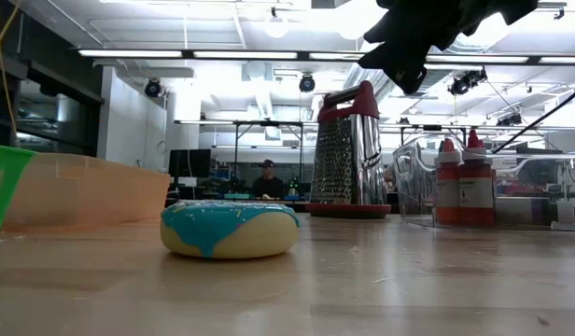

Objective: Pick & Place Food Item
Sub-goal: Put the blue donut into the green bin

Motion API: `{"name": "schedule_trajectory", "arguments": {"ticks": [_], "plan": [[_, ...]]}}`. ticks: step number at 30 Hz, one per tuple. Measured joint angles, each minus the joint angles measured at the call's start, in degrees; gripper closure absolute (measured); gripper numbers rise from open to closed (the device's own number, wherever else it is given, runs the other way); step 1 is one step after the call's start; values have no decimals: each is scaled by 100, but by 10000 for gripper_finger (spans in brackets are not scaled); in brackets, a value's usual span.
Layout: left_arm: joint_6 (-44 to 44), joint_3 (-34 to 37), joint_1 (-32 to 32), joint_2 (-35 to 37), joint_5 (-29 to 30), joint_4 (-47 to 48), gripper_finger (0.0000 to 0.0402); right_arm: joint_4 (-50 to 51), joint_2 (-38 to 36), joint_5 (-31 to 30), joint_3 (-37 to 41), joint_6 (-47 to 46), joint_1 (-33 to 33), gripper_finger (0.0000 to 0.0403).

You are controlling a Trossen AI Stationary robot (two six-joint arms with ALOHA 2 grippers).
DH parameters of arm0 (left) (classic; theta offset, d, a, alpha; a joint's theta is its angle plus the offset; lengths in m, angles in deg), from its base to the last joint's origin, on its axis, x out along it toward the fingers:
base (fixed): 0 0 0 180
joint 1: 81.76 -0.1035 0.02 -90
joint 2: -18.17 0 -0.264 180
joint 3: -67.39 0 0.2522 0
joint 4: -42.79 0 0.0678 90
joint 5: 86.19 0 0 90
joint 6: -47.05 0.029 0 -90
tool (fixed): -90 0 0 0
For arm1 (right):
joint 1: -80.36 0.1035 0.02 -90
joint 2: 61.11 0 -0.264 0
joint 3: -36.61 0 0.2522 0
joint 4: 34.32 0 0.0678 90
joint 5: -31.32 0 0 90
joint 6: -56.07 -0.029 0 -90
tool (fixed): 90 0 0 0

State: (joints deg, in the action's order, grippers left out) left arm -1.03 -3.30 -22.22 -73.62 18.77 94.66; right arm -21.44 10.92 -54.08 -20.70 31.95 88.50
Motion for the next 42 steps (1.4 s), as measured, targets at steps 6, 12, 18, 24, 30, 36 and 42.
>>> {"name": "schedule_trajectory", "arguments": {"ticks": [6,12,18,24,30,36,42], "plan": [[0,0,0,0,4,9,211,0,0,0,0,0,0,264],[2,0,0,0,4,66,211,0,0,0,0,0,-1,264],[4,0,0,157,7,72,211,0,0,0,0,0,-1,264],[60,0,-10,424,35,127,211,0,0,1,0,0,0,264],[91,-2,-111,713,42,157,211,2,0,2,0,0,0,264],[376,-2,-232,765,46,157,211,1,0,1,0,0,-2,264],[1049,-2,-534,767,44,-64,211,2,0,0,0,0,-2,264]]}}
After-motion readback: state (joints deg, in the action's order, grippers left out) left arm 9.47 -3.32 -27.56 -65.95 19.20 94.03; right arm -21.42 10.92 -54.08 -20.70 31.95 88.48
